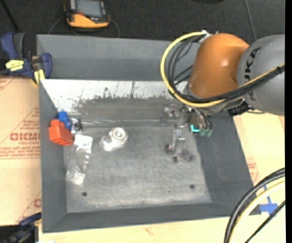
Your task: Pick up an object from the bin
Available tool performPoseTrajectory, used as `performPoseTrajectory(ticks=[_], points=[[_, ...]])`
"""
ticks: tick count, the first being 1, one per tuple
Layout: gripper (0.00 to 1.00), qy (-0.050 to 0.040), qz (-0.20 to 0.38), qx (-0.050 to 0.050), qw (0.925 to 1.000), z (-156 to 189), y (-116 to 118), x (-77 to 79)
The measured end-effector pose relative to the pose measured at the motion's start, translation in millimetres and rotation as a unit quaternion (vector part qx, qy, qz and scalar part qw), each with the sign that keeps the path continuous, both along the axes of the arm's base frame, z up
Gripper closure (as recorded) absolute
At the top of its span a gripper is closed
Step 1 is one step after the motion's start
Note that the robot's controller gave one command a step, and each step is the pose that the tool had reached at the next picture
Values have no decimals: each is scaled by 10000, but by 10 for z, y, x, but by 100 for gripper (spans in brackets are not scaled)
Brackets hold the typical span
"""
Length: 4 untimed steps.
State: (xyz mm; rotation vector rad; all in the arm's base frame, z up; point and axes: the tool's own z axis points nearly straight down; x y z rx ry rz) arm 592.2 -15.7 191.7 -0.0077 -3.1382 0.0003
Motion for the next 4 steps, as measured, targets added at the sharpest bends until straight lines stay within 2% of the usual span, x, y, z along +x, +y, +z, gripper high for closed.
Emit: performPoseTrajectory(ticks=[1,2,3,4], points=[[0,-11,1558,-5,9878,-864,-547,18],[0,-34,1217,3,9926,-1217,-881,-248],[100,-55,1231,-3,9924,-1200,-871,-232],[100,-73,1180,-18,9930,350,-809,-371]])
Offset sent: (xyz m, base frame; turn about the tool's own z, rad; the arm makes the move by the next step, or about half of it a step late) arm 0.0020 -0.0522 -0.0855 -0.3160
